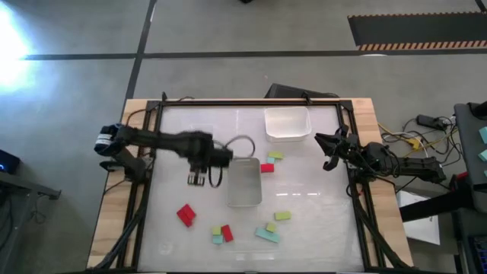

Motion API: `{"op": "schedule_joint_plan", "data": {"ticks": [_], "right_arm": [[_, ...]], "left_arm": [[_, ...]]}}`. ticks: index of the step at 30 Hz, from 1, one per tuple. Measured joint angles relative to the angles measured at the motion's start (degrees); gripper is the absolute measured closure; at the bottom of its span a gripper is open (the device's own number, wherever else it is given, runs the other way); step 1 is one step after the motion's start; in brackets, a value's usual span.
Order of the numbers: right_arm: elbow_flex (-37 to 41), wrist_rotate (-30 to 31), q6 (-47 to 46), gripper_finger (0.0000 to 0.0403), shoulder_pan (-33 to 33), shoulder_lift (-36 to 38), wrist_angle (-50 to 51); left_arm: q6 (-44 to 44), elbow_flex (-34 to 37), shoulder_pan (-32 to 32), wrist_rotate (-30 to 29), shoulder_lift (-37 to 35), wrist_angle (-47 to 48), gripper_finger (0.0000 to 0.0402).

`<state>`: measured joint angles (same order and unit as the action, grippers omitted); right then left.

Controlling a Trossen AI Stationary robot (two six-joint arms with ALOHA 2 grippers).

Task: Sort & place blocks by color
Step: Put the blue block into the transparent bin

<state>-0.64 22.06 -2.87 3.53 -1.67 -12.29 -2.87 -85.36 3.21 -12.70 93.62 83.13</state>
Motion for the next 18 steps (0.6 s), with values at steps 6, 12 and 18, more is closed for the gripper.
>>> {"op": "schedule_joint_plan", "data": {"ticks": [6, 12, 18], "right_arm": [[0.0, 0.0, 0.0, 0.0351, 0.0, 0.0, 0.0], [0.0, 0.0, -1.3, 0.0351, 0.0, 0.0, 0.1], [0.0, 0.0, -3.1, 0.0351, 0.0, -0.1, 2.0]], "left_arm": [[-13.2, 1.9, -11.5, -4.1, -1.4, -0.6, 0.0294], [-23.1, 2.5, -20.2, -4.1, -1.4, -6.5, 0.0294], [-29.8, 2.6, -26.3, -4.0, -1.4, -9.9, 0.0294]]}}
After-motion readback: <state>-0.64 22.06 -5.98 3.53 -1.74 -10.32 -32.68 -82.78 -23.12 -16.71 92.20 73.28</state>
